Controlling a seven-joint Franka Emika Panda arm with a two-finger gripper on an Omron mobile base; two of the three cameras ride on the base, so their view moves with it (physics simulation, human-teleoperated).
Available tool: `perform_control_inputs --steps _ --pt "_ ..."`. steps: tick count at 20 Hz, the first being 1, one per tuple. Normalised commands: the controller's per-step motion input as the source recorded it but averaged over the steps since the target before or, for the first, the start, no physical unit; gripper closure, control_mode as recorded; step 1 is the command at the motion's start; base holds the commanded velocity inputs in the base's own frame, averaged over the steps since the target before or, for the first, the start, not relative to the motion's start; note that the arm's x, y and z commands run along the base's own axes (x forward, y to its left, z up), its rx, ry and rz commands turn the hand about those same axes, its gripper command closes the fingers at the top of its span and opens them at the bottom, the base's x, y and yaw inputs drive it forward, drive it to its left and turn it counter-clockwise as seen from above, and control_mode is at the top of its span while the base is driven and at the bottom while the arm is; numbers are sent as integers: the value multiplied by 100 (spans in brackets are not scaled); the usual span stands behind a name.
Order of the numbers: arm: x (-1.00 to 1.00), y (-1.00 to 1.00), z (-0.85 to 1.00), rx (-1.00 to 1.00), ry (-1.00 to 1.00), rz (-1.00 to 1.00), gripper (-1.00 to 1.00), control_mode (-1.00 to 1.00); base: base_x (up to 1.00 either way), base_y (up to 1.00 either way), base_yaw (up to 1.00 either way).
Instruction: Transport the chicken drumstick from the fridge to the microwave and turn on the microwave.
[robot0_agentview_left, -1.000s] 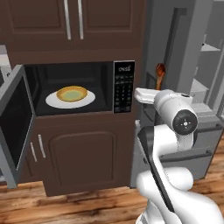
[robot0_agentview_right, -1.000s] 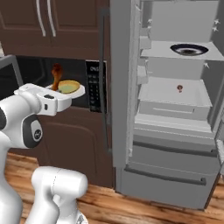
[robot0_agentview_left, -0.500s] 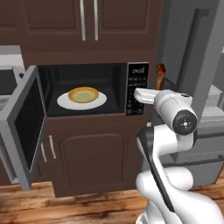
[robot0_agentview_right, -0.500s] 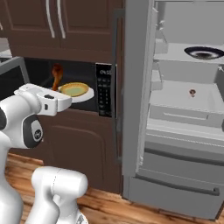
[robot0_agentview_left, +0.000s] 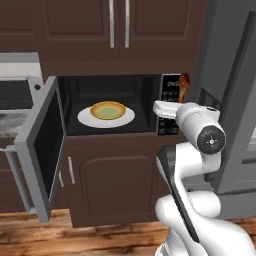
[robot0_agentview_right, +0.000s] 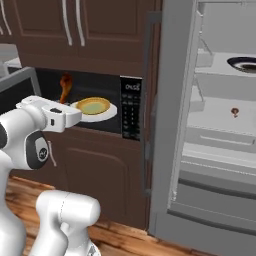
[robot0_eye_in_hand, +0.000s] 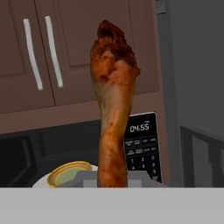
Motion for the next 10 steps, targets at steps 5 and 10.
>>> perform_control_inputs --steps 5,10 --pt "0 0 0 0 0 0 100 100 36 33 8" --pt "0 0 0 0 0 0 100 100 41 30 9"
